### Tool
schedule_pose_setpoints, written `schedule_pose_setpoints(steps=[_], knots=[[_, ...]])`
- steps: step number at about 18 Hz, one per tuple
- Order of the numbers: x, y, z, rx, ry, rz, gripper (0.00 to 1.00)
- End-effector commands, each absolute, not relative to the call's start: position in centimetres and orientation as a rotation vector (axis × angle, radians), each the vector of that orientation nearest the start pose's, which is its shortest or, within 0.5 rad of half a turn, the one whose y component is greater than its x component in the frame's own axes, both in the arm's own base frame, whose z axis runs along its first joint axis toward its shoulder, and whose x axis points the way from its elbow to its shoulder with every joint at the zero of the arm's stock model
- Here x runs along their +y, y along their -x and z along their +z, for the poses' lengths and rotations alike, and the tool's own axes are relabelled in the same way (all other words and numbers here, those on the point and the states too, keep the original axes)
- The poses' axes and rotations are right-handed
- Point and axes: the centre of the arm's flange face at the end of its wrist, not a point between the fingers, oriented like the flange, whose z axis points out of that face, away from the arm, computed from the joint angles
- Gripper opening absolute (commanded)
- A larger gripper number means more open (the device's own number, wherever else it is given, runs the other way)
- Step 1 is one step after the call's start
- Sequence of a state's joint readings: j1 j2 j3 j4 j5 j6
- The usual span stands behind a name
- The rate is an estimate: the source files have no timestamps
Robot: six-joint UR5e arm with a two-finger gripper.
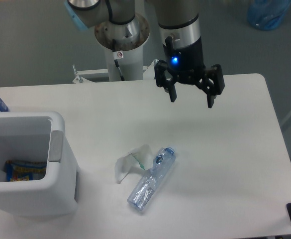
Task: Place the trash in the trash can
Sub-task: 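Move the open gripper down toward the crumpled white tissue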
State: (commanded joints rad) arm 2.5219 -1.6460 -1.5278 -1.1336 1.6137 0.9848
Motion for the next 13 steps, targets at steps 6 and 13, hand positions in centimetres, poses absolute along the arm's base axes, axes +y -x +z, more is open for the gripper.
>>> schedule_pose_setpoints(steps=[6,13], knots=[[43.2,37.6,51.5,0.015,2.907,0.516,1.00],[44.6,38.1,48.7,-0.226,2.832,0.514,1.00]])
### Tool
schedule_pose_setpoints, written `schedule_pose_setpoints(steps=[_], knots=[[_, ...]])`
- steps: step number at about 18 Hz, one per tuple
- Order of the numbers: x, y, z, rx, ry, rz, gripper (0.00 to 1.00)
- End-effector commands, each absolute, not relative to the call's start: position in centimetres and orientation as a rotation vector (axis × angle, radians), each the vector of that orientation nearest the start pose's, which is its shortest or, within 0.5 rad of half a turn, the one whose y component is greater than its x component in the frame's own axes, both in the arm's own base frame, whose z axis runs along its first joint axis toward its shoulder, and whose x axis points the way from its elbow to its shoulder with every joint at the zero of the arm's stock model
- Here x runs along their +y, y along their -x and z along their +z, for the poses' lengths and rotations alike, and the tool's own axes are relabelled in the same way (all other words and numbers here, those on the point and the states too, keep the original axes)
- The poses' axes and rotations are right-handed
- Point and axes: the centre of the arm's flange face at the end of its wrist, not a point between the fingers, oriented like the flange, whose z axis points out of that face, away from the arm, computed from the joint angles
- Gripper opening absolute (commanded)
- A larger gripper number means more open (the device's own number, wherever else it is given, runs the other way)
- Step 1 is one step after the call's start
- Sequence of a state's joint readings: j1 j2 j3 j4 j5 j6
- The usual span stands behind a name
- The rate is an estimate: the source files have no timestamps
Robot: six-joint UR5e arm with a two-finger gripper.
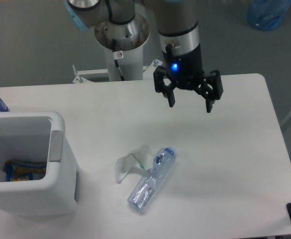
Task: Place the trash in the trash can
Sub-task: 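Move the open gripper down toward the crumpled white tissue, then lower the gripper onto the tissue and close on it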
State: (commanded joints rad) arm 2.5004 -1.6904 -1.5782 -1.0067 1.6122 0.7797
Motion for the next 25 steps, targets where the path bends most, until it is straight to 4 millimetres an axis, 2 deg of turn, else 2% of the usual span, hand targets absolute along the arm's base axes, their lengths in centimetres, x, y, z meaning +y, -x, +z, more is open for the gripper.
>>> schedule_pose_setpoints(steps=[3,6,8,11,12,16,20,25], knots=[[45.4,37.6,46.7,-0.284,2.812,0.515,1.00],[48.1,36.1,43.7,-0.225,2.856,0.451,1.00],[50.0,33.9,40.7,-0.151,2.906,0.391,1.00],[50.7,32.3,35.6,-0.089,2.980,0.302,1.00],[50.6,31.9,34.8,-0.057,2.994,0.291,1.00],[50.9,30.8,32.4,0.336,3.035,0.264,1.00],[51.8,30.5,30.1,0.456,3.048,0.225,1.00],[52.6,29.8,26.8,0.488,3.086,0.166,1.00]])
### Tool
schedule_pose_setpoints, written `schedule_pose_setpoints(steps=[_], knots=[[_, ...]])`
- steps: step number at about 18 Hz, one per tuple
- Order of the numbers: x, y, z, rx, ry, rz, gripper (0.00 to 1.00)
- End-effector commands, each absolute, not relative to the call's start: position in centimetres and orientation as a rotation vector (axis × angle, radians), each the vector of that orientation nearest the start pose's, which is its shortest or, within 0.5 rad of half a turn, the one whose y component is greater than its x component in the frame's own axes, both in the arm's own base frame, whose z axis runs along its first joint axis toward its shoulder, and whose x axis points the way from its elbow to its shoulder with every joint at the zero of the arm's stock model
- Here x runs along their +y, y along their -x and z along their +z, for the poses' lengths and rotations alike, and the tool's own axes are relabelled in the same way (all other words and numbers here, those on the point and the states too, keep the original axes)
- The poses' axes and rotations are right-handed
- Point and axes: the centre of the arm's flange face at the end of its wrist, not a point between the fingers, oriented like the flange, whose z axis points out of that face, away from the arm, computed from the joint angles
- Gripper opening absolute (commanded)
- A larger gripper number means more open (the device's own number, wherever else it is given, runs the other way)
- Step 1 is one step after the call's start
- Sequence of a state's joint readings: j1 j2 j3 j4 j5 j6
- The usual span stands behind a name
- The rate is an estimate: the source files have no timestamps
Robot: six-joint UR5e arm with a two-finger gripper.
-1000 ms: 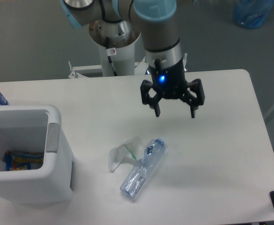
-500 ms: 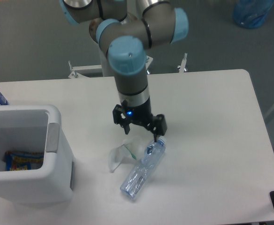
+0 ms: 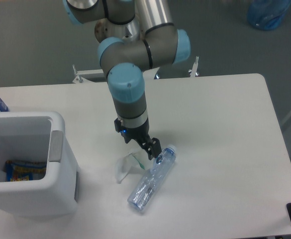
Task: Place the trash in the trash can
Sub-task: 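Lower the gripper onto the tissue and close on it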
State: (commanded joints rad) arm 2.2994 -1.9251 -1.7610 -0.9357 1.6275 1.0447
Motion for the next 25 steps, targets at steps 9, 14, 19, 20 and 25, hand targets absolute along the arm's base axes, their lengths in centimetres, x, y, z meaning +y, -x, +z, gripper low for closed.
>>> schedule_pose_setpoints(steps=[9,14,19,20,25], knots=[[52.6,29.8,26.7,0.448,3.096,0.156,0.10],[52.7,29.7,27.8,0.400,3.078,0.159,0.00],[53.3,30.4,32.0,0.293,2.982,0.166,0.00],[53.2,30.5,32.8,0.276,2.963,0.165,0.00],[52.1,31.7,38.0,0.144,2.826,0.140,0.00]])
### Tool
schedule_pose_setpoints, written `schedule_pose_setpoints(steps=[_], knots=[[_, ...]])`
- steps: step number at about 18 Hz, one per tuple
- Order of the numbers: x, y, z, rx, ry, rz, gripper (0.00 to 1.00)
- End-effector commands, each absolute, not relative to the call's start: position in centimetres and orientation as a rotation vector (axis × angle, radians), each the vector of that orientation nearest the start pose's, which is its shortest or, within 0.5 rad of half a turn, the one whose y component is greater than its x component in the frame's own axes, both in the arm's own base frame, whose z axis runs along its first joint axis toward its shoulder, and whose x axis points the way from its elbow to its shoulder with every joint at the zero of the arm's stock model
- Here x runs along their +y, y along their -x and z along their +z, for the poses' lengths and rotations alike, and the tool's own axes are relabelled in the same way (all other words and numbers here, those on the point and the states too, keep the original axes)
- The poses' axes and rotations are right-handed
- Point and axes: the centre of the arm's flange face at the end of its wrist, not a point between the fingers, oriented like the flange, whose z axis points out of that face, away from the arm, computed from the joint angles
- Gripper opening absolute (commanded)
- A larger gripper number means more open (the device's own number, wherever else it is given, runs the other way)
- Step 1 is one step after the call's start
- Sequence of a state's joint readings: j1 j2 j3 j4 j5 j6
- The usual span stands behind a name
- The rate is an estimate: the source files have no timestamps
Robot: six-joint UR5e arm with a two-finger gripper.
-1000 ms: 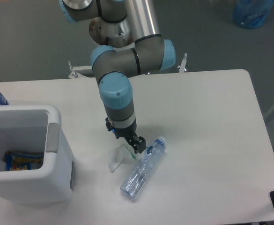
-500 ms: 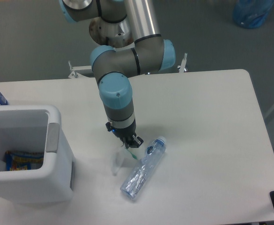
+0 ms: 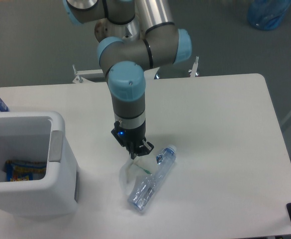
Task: Place the trash in the trash can
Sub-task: 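Lift the tissue and carry it over the white trash bin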
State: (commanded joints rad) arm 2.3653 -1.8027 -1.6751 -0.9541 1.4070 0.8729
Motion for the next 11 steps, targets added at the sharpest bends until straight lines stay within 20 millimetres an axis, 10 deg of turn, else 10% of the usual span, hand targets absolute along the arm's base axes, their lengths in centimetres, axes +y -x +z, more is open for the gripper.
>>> schedule_pose_setpoints(steps=[11], knots=[[51.0,34.7,50.7,-0.398,2.462,-0.006,0.00]])
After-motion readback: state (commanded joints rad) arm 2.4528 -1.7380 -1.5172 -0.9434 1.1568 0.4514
